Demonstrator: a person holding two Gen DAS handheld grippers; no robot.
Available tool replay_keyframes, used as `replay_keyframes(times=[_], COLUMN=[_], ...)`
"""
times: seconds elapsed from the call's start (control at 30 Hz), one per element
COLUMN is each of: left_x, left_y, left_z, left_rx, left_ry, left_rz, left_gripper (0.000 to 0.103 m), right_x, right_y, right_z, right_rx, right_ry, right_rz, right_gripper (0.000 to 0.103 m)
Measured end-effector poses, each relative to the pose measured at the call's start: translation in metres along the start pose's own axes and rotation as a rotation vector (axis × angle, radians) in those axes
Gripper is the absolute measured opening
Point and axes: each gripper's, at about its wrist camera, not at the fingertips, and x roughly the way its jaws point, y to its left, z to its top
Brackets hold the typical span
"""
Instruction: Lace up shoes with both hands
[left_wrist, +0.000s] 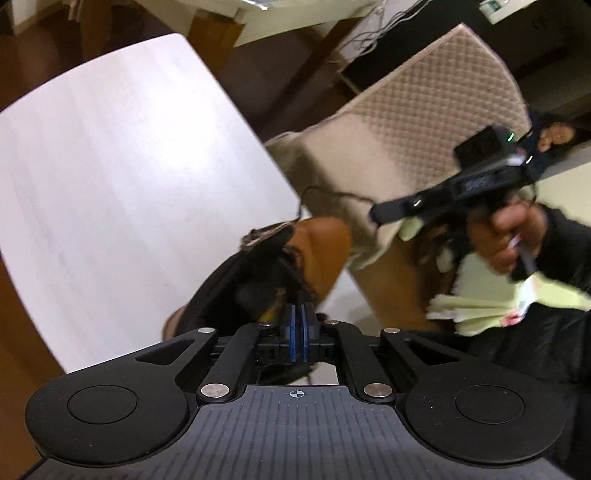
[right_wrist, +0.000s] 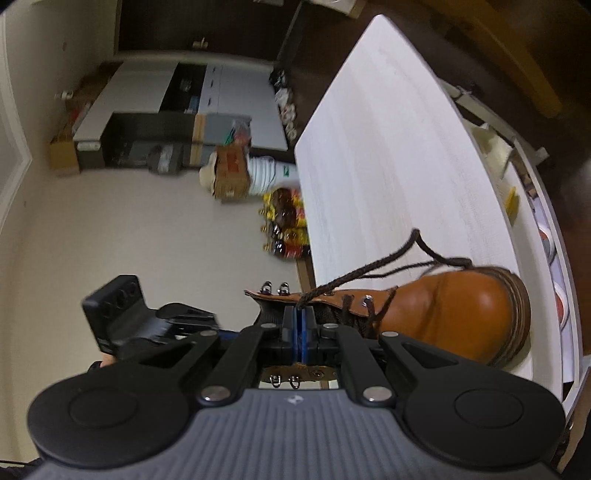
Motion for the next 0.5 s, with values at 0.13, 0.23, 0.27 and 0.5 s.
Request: replay_keyframes(times=[0.13,0.23,0.27,0.5], left_x=[0.006,0.012,0.014,0.038], left_y=[0.003,0.008,0.008,0.006], left_z=[-0.003,-0.007,-0.007,-0.002], left_rx=[0.033,-0.003,-0.007,0.015], left_ry=[0.046,0.040,0.042,0.057], left_rz=[0.079,0.097,0.094,0.137], left_gripper=[0.021,0.023,0.024,0.024], right_x=[0.004,0.010,0.010,0.014], right_y=[-0.008,-0.010,-0.010,-0.007], right_z=[-0.012,-0.014,-0.014,-0.004], right_rx=[0.032,0.041,0.042,0.044], right_ry=[-0.028,-0.033,-0.036,-0.047], right_rz=[0.005,0.000,-0.001,0.000], right_gripper=[0.003,0.003,0.003,0.003])
